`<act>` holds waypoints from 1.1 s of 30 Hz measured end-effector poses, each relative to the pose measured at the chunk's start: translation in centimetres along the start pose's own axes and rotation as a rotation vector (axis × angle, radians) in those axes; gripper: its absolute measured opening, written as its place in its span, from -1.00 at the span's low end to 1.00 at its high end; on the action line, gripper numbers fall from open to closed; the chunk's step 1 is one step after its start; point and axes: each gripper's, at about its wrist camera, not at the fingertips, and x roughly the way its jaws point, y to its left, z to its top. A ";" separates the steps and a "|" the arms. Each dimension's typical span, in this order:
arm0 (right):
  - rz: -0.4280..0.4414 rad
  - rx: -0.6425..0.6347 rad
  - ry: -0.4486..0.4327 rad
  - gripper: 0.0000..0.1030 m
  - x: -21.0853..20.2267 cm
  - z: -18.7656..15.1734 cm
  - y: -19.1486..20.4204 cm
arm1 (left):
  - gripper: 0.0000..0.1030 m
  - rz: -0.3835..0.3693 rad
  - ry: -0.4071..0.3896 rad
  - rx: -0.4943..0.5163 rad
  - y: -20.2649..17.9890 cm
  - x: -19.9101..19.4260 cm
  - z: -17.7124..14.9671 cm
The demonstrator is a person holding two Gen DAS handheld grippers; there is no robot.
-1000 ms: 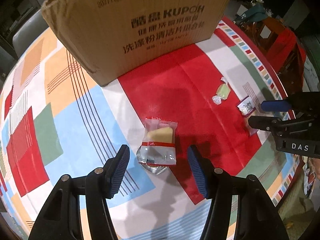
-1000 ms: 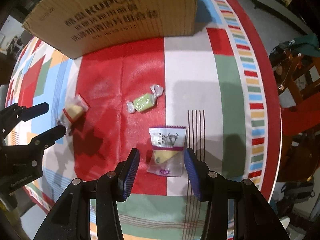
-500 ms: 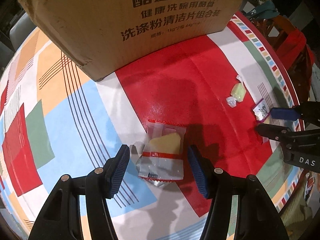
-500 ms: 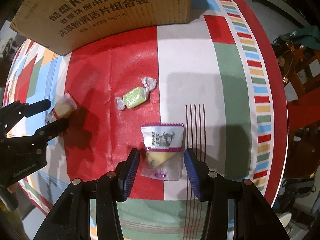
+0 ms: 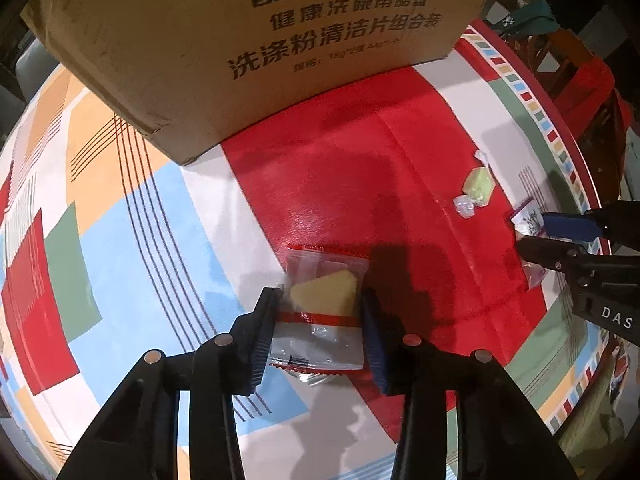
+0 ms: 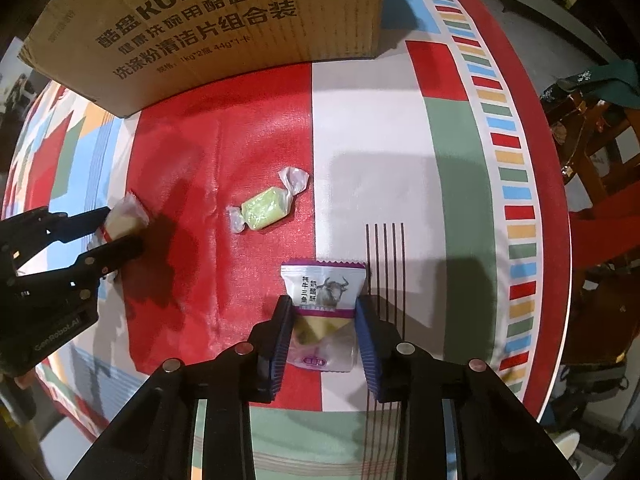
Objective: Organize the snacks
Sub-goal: 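Grasp the clear cake packet with the left tool while the right tool grasps the purple-label packet, then carry both packets into the cardboard box and open both tools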
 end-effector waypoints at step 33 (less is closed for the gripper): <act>0.047 -0.097 -0.240 -0.38 -11.4 0.0 1.3 | -0.25 -0.051 -0.255 -0.045 -0.6 -10.5 -0.5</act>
